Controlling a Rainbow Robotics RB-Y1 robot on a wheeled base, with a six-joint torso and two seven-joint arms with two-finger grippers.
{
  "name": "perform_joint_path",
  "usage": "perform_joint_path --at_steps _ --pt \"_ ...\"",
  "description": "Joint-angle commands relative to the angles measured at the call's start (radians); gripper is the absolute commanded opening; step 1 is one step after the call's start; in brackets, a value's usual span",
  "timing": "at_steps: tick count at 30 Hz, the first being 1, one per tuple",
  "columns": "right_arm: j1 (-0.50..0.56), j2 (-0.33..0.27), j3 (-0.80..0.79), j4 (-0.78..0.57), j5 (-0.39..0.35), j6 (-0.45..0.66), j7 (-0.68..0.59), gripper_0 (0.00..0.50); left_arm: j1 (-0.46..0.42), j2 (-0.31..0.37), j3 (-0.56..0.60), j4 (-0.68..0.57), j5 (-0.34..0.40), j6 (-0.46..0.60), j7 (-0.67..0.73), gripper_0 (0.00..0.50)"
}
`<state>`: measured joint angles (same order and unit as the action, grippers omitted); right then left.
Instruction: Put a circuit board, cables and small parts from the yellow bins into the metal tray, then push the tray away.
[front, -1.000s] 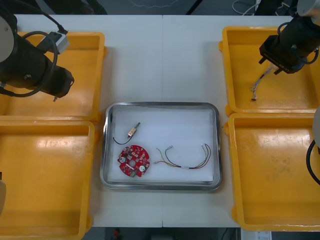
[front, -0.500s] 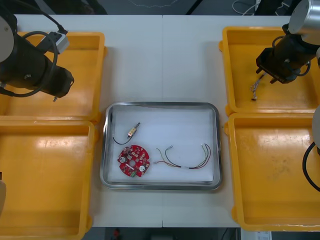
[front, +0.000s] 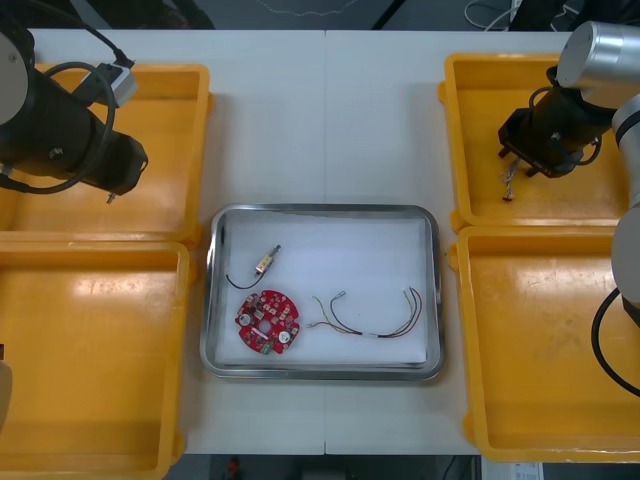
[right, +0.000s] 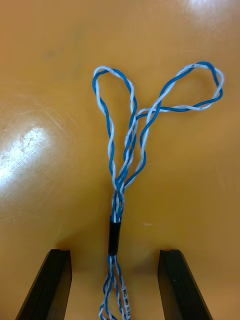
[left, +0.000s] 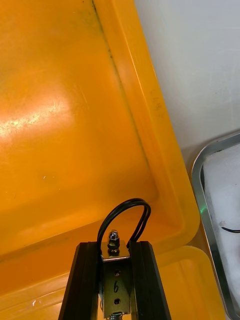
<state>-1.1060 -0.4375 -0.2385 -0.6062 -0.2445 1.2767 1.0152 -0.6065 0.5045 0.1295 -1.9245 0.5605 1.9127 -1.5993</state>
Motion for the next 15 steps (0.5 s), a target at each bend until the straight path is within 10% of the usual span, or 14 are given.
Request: perform_joint_path --at_steps 1,9,11,13,15 --pt "-0.051 0.014 -0.001 0.020 0.010 -0.034 -0.001 0.500 0.016 -0.012 0.024 -0.039 -0.010 0.007 0.107 0.005" --pt "-0.040 0.014 0.005 0.052 0.017 -0.069 0.002 0.500 0.017 -0.012 0.024 -0.037 -0.010 0.007 0.107 0.004" --pt "-0.037 0.014 0.005 0.054 0.019 -0.072 0.005 0.366 0.017 -0.012 0.025 -0.037 -0.010 0.007 0.108 0.002" --pt "-0.038 0.014 0.005 0.052 0.017 -0.066 -0.006 0.067 0.019 -0.012 0.024 -0.037 -0.011 0.007 0.108 0.004" --pt "-0.037 0.014 0.005 0.052 0.017 -0.060 -0.015 0.000 0.019 -0.012 0.024 -0.037 -0.013 0.007 0.108 0.003"
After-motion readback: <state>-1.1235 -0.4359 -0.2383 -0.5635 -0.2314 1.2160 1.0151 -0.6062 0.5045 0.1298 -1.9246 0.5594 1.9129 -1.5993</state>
